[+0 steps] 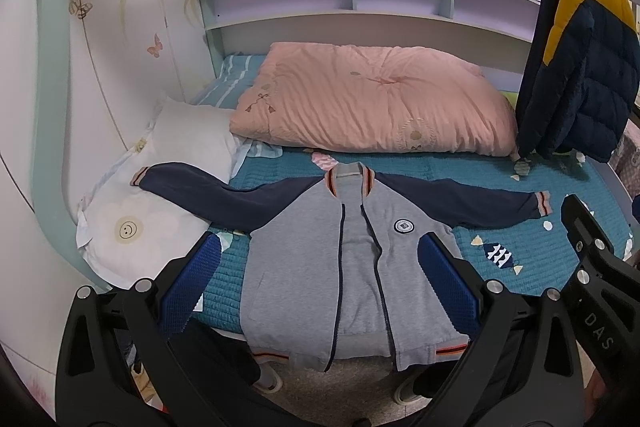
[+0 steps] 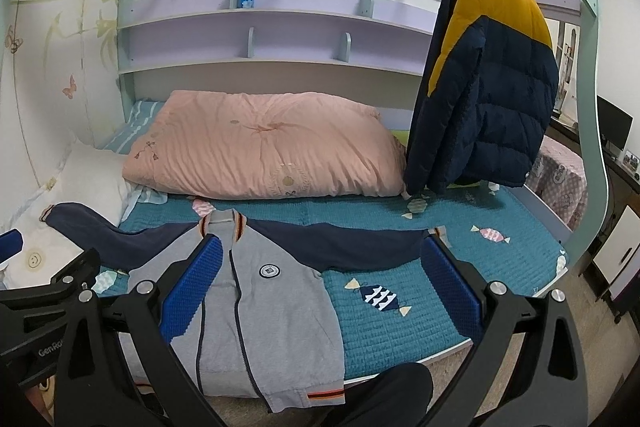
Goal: Fold large clothes
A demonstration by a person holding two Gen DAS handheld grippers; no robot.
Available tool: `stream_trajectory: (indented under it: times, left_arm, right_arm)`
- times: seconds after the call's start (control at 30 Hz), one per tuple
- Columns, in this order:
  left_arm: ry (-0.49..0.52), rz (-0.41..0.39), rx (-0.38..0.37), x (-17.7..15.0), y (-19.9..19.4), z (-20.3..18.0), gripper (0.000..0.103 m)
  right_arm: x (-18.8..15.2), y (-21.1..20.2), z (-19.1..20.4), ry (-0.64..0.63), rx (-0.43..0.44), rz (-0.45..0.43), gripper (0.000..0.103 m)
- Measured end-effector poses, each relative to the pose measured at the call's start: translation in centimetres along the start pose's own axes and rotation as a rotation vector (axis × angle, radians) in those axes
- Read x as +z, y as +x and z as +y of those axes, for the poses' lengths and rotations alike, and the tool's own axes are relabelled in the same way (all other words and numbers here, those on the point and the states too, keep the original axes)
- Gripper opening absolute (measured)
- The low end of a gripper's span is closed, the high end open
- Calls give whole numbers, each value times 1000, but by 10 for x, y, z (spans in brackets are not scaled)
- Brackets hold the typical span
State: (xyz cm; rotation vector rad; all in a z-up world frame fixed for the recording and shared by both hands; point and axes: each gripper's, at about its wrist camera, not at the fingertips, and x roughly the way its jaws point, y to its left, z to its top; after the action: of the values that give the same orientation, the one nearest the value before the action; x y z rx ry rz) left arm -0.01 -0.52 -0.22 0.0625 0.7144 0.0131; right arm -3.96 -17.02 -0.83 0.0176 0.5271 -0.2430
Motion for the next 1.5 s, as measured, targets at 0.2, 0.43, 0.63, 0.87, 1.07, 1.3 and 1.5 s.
stream_trajectory:
  times: [0.2,0.43,0.63,0.87,1.07,1.3,1.5]
  left_arm:
    - [9,2,-3,-2,-1,-1,98]
    - [15,15,-15,-5,-1,-4,98]
    - [41,3,6,-6,1,-9,98]
    - [44,18,-8,-5,10,-12,98]
    - [43,32,-20,-5,19,-13,98]
    - [49,56,-32,-5,33,-15,98]
    - [50,63,-40,-6,37,-14,98]
  right_arm:
    - [1,0,-1,-5,-5,6,96]
    - [0,2,-3,2,-12,9,96]
    - [-1,4,-1,-6,-16,16,96]
    - [-2,10,-1,-8,-20,31,96]
    - [-4,17,0,-10,-27,46,96]
    - [-7,25,2,-8,-43,72,96]
    - [-7,29,2,-5,-41,80,96]
